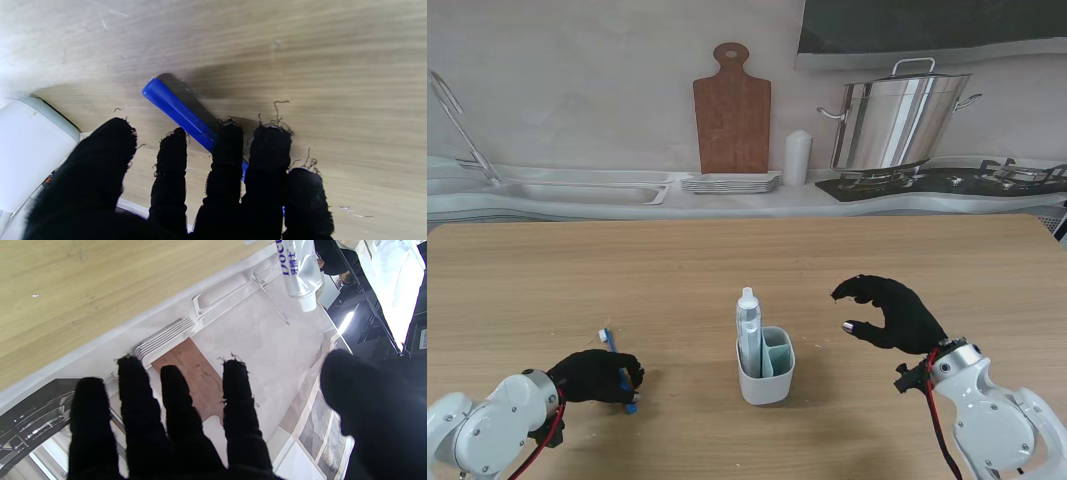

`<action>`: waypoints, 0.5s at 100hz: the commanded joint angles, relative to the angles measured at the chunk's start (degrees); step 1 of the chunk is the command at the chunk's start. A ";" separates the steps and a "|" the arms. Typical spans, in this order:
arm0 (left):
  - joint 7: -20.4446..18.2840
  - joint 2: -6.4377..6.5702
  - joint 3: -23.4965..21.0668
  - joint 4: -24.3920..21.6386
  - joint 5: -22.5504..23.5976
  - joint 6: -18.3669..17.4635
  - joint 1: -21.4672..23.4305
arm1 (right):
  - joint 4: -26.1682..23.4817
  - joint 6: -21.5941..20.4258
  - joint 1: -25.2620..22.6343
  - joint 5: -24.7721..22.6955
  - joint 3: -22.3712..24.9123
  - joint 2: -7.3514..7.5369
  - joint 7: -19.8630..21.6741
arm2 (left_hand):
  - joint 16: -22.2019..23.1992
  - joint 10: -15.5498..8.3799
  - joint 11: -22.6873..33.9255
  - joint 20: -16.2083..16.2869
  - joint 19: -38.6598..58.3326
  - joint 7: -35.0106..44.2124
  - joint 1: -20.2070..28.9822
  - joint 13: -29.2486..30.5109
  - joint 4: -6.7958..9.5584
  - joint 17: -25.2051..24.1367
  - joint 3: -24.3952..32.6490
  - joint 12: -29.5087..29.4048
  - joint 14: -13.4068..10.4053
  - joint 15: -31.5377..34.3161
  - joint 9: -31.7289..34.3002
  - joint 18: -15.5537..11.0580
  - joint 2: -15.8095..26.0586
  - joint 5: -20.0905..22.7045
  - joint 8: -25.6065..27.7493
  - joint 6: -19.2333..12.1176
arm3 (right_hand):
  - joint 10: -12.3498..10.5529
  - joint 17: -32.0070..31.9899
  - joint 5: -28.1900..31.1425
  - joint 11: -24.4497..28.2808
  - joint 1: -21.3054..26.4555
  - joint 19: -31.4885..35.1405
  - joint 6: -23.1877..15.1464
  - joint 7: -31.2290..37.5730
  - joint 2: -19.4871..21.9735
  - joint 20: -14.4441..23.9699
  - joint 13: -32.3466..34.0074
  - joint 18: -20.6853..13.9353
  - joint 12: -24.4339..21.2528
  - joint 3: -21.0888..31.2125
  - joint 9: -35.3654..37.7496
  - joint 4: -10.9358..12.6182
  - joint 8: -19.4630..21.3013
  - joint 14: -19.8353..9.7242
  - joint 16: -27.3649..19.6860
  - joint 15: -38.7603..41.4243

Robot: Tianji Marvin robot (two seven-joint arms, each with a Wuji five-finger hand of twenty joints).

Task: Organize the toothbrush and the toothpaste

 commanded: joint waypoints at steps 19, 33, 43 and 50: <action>0.49 0.08 0.37 2.44 2.64 -3.89 -1.78 | 0.01 0.31 -0.47 -0.25 0.01 -0.21 0.63 | -12.01 1.50 -11.66 -1.87 -1.08 6.56 0.35 -2.32 -4.16 0.08 3.12 -12.15 3.28 -12.22 0.73 -0.10 -3.38 4.45 1.41 -1.39 | -0.29 0.04 1.03 0.65 -2.44 0.38 -0.74 0.82 -0.42 -0.03 0.49 0.42 -0.31 0.42 0.14 -1.86 0.12 -1.40 0.87 -0.10; 1.08 0.19 0.38 4.13 2.82 -6.50 -2.85 | 0.10 0.34 -0.43 -0.25 -0.01 -0.21 0.60 | -17.99 -0.63 -14.90 -4.28 -4.46 9.02 -0.44 -5.18 -4.53 -1.37 4.09 -16.58 1.49 -18.56 -1.04 -0.43 -3.62 5.52 2.14 -1.07 | -0.33 0.01 1.11 0.73 -2.43 0.36 -0.81 0.91 -0.38 -0.03 0.54 0.50 -0.28 0.40 0.21 -1.87 0.16 -1.47 0.88 -0.12; 0.88 0.36 0.39 5.22 2.92 -8.29 -3.68 | 0.11 0.42 -0.44 -0.23 -0.04 -0.21 0.62 | -23.78 -2.22 -17.05 -8.67 -10.87 10.70 -0.67 -7.56 -4.74 -4.10 4.89 -18.70 -0.29 -24.52 -2.69 1.19 -4.14 6.41 2.52 -1.11 | -0.29 0.04 1.18 0.76 -2.40 0.39 -0.83 0.97 -0.38 -0.01 0.63 0.49 -0.27 0.41 0.26 -1.86 0.19 -1.47 0.89 -0.10; 0.50 0.53 0.47 5.89 3.08 -9.43 -4.27 | 0.16 0.48 -0.44 -0.21 -0.06 -0.21 0.63 | -25.95 -2.74 -18.21 -10.30 -12.92 11.47 -0.48 -9.07 -4.98 -5.47 5.26 -19.64 -0.88 -26.55 -3.95 1.38 -4.68 6.84 2.64 -1.40 | -0.33 0.04 1.24 0.76 -2.44 0.39 -0.83 1.00 -0.44 -0.01 0.62 0.48 -0.27 0.41 0.24 -1.87 0.20 -1.49 0.90 -0.10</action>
